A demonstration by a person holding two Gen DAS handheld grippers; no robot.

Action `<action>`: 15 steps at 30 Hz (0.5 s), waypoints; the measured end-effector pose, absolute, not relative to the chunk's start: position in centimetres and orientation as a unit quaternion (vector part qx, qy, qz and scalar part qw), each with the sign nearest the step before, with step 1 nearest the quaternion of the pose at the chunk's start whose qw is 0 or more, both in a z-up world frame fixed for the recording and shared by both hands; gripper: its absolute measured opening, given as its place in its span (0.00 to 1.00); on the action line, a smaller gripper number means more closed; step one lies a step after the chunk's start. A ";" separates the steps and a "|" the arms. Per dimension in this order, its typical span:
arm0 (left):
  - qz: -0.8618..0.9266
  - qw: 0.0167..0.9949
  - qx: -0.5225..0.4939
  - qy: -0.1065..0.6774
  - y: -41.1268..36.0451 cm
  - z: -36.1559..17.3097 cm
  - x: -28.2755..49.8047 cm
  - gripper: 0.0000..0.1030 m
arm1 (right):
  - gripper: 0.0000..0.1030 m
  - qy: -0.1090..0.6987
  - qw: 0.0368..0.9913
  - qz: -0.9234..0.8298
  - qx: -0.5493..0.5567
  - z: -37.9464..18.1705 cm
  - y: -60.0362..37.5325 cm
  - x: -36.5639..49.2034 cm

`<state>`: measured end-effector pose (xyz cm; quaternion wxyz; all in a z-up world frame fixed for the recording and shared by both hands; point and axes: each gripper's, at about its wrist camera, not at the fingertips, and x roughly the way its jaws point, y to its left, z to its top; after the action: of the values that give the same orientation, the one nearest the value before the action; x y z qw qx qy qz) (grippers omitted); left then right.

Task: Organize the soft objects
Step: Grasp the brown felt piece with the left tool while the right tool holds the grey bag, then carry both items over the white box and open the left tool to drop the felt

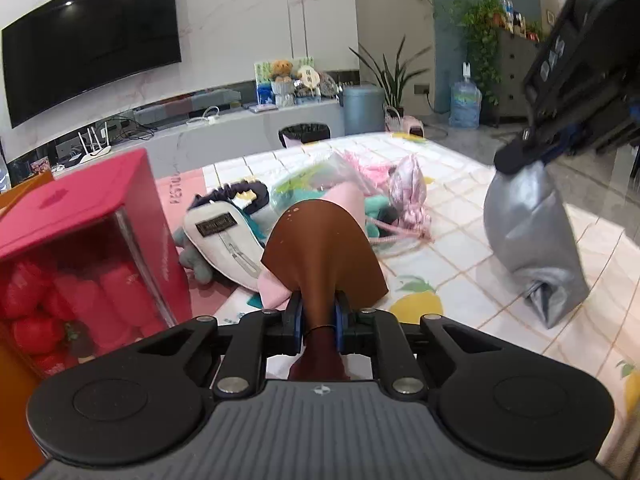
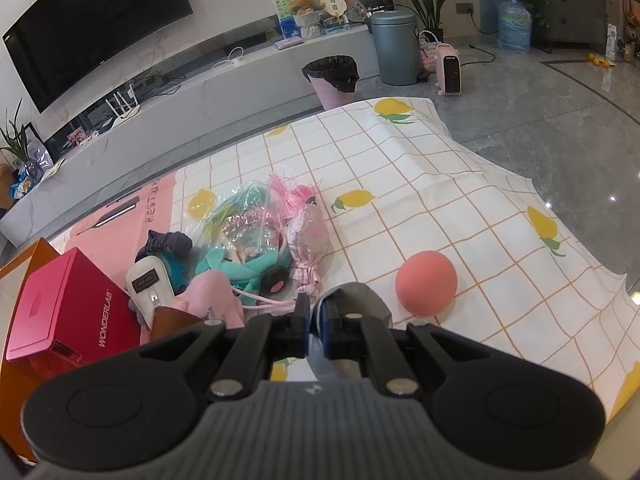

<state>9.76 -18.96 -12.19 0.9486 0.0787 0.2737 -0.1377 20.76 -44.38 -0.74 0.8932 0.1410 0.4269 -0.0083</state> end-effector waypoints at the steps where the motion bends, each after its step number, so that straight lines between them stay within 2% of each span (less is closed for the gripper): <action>1: -0.142 0.950 0.073 0.269 -18.7 -11.7 9.4 0.21 | 0.05 0.427 0.893 -0.008 0.141 -0.8 -44.4 20.8; 4: -0.163 0.948 0.072 0.263 -18.5 -10.2 9.0 0.35 | 0.05 0.429 0.893 -0.011 0.139 -0.8 -44.3 20.8; 6: -0.174 0.944 0.079 0.271 -18.5 -9.8 9.1 0.38 | 0.05 0.429 0.892 -0.012 0.139 -0.8 -44.3 20.9; 8: -0.169 0.942 0.070 0.282 -18.2 -9.7 9.3 0.35 | 0.05 0.430 0.892 -0.011 0.138 -0.8 -44.3 20.9; 10: -0.166 0.942 0.046 0.286 -17.7 -9.8 9.4 0.18 | 0.05 0.430 0.892 -0.009 0.136 -0.9 -44.2 20.9; 12: -0.163 0.943 0.028 0.290 -17.2 -9.8 9.7 0.11 | 0.05 0.431 0.892 -0.007 0.135 -0.9 -44.1 20.8; 15: -0.163 0.944 0.003 0.288 -16.4 -9.2 9.7 0.09 | 0.05 0.430 0.892 -0.004 0.136 -0.9 -44.2 20.8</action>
<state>9.66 -16.37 -9.24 0.9437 0.0032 0.2879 -0.1628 20.82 -44.15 -0.93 0.8925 0.1361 0.4301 -0.0038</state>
